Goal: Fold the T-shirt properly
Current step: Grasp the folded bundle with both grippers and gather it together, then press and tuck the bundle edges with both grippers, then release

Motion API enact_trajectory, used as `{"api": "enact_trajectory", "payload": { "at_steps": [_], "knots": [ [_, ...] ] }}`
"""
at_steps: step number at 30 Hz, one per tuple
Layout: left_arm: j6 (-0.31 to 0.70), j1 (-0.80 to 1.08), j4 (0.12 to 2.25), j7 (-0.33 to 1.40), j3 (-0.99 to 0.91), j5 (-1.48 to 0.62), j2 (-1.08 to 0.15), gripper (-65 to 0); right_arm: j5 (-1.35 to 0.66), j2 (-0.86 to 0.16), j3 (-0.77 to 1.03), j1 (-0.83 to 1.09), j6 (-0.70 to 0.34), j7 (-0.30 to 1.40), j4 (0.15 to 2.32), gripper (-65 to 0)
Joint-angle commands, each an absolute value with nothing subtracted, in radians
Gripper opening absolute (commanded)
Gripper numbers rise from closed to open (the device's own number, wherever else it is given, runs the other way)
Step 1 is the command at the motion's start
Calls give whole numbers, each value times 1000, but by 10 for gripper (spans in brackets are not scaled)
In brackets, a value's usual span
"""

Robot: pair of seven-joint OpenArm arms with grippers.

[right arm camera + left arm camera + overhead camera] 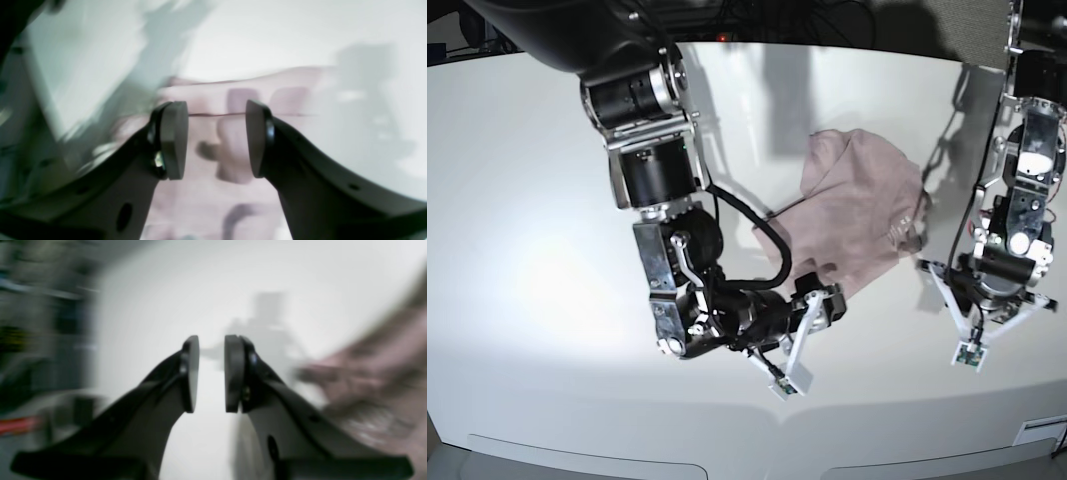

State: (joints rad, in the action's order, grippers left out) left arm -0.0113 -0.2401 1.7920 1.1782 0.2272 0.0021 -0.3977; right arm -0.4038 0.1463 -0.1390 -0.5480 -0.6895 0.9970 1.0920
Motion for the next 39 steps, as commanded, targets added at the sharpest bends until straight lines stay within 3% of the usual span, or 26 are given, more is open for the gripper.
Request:
{"api": "enact_trajectory", "payload": {
  "at_steps": [1,9,16,22,31,39],
  "knots": [
    [-14,-236,1810,1156,222,-19,-385,-526,-402,157,-138,-585,-698,964,1105,-364],
    [-11,-54,1810,1129,222,-80,-191,-526,-275,157,-138,-593,-698,823,1073,-364],
    [-10,-45,1819,1163,224,-81,-128,-526,-175,157,-138,-672,-695,730,777,-364],
    [-7,20,1768,997,224,-98,-146,-526,-188,157,-161,-673,-698,841,742,-364],
    [54,-7,1488,897,223,-94,-152,-526,-336,26,-499,-661,-698,957,750,-364],
    [125,-91,1447,836,224,11,-184,-526,-485,-63,-637,-656,-698,1081,812,-364]
  ]
}}
